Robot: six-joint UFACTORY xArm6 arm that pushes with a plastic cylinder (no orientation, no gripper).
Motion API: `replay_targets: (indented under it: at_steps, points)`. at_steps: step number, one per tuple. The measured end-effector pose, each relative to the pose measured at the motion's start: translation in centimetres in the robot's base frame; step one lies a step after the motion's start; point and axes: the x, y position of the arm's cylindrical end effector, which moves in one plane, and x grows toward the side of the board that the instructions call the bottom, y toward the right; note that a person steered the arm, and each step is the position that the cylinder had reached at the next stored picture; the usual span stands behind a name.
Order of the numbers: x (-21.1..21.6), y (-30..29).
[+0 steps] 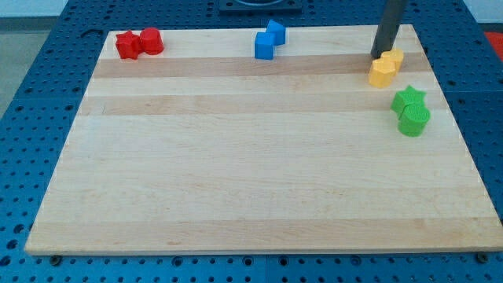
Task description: Separate the yellow hexagon from the yellow heart
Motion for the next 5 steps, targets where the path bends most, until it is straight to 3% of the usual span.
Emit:
replay_targets:
  at_steps: [1,2,3,5]
  points:
    - [-3.5,3.1]
    - [-4.2,7.4]
    - [-1.9,8.8]
    - [3.5,4.1]
